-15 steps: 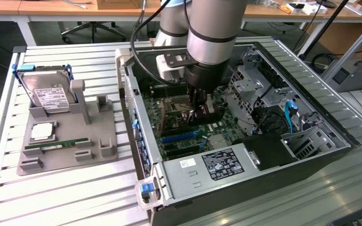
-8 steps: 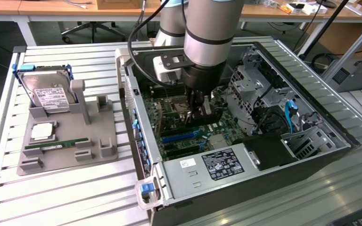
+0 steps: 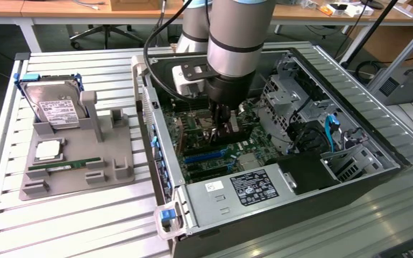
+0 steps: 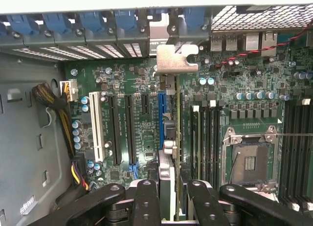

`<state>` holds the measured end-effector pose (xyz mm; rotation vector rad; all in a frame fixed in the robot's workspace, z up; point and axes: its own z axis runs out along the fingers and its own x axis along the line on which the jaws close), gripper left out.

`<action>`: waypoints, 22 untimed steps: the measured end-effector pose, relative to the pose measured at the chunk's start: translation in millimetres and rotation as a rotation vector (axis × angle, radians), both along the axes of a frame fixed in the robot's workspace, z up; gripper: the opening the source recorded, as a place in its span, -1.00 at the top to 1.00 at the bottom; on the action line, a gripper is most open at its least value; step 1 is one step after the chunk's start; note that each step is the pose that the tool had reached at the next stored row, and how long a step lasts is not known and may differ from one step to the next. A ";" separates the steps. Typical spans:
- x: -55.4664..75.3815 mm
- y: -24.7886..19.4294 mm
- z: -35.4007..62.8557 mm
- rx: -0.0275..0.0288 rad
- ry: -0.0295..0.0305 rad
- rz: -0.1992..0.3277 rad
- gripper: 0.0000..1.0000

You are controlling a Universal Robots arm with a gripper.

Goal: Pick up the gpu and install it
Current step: 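Insert the gpu into the slot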

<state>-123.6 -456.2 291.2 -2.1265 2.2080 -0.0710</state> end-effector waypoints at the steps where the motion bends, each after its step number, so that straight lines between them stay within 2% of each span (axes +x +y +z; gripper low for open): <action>1: -0.6 0.0 -0.4 0.0000 0.0000 0.000 0.47; 8: -4.5 -0.8 -4.0 0.0000 0.0000 0.000 0.47; 18: -9.0 -4.3 -8.1 -0.0007 0.0001 0.000 0.47; 22: -10.7 -5.0 -9.3 -0.0053 0.0001 0.000 0.47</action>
